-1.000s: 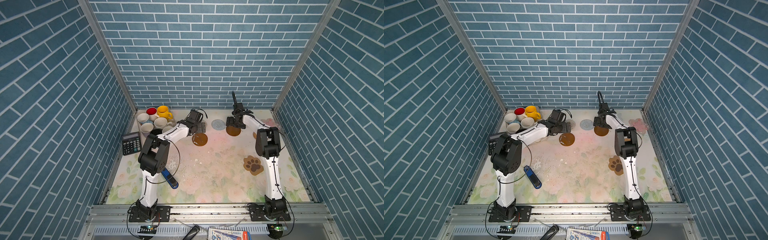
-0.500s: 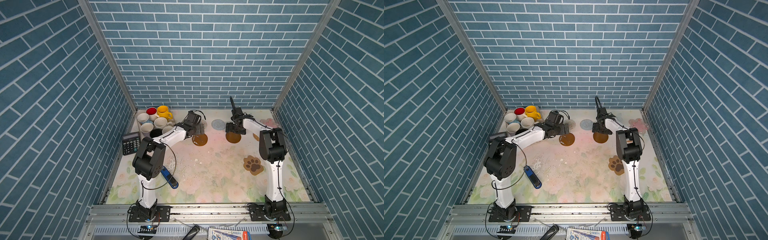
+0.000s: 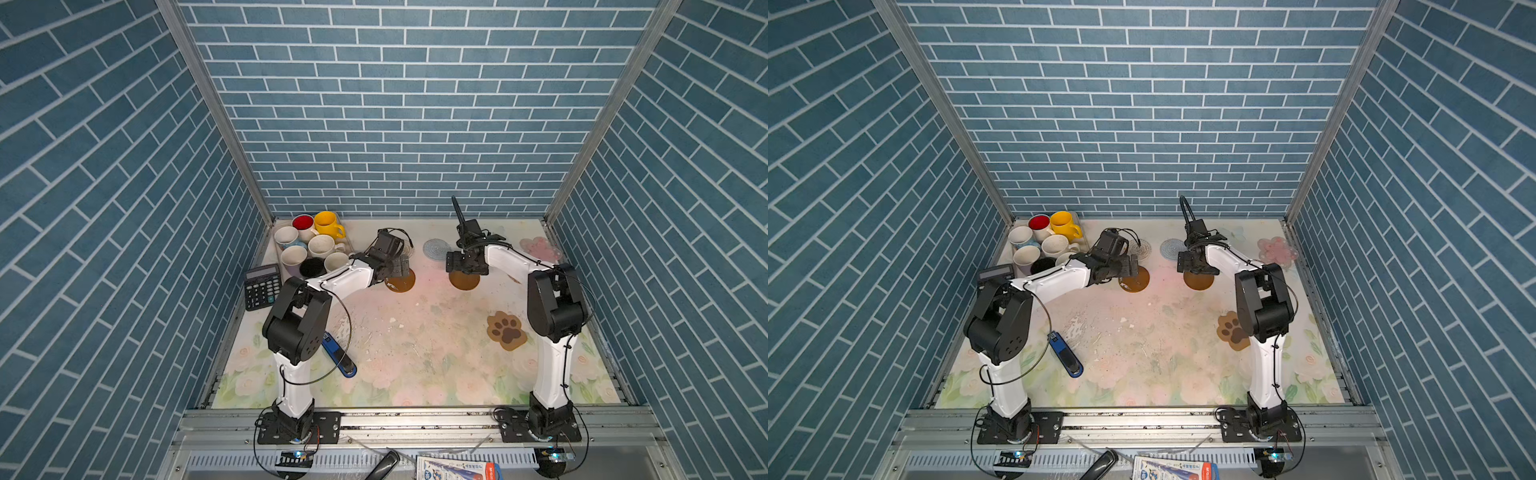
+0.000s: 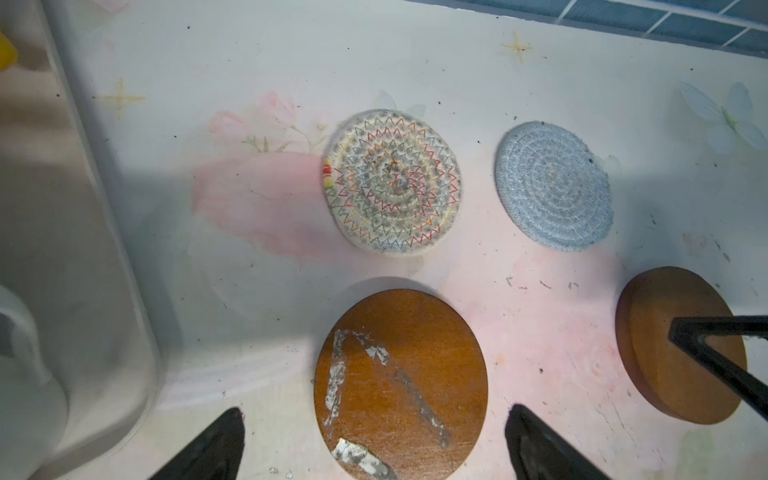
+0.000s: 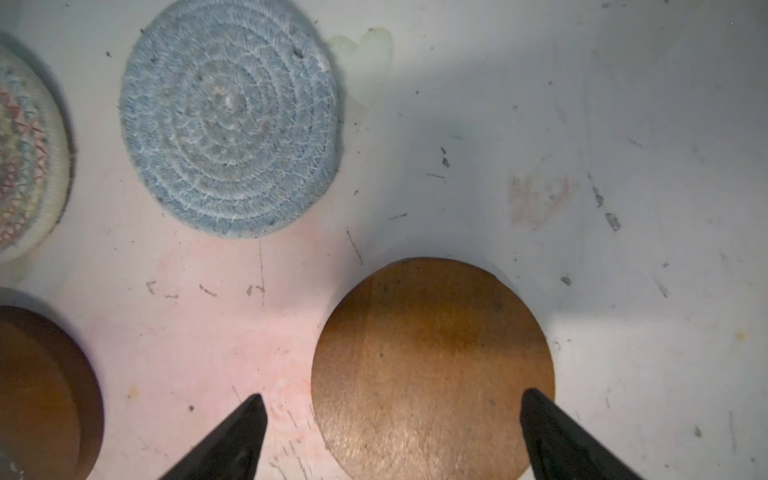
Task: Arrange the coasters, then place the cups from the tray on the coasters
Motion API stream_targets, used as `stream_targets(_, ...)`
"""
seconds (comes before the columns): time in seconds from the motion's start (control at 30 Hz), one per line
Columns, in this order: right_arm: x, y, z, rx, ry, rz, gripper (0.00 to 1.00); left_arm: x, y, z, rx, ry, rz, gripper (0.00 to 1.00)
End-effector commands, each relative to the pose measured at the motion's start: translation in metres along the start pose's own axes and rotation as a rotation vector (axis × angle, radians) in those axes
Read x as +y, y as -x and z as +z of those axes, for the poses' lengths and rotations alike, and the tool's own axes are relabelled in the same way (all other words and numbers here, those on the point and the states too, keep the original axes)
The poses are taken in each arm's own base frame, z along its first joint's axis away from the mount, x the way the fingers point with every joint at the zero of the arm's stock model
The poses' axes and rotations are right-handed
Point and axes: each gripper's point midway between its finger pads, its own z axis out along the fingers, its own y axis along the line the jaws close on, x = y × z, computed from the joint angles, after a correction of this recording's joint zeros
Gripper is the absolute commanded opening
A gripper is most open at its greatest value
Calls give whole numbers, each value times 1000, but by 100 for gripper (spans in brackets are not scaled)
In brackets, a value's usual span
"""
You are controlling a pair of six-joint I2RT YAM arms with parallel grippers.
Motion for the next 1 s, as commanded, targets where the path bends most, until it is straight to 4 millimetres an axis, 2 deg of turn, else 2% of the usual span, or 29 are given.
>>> stream_targets(0.0,-9,11,-34,-47,53,72,96,-6,7,-12,-43,-3,33,99)
stream_targets(0.17,-29,18,-53,-69,199,177,94,-13,4,-12,-46,-12,48,99)
stream_targets(0.33,-47,18,-55,-88,340,265,90,-15,3,-10,-41,-17,52,99)
stream_targets(0.53,-53,20,-38,-78,513,368,88,-17,0,-3,-24,-18,58,99)
stream_targets(0.97,-54,17,14,-20,542,416,87,-22,1,8,3,-21,89,99)
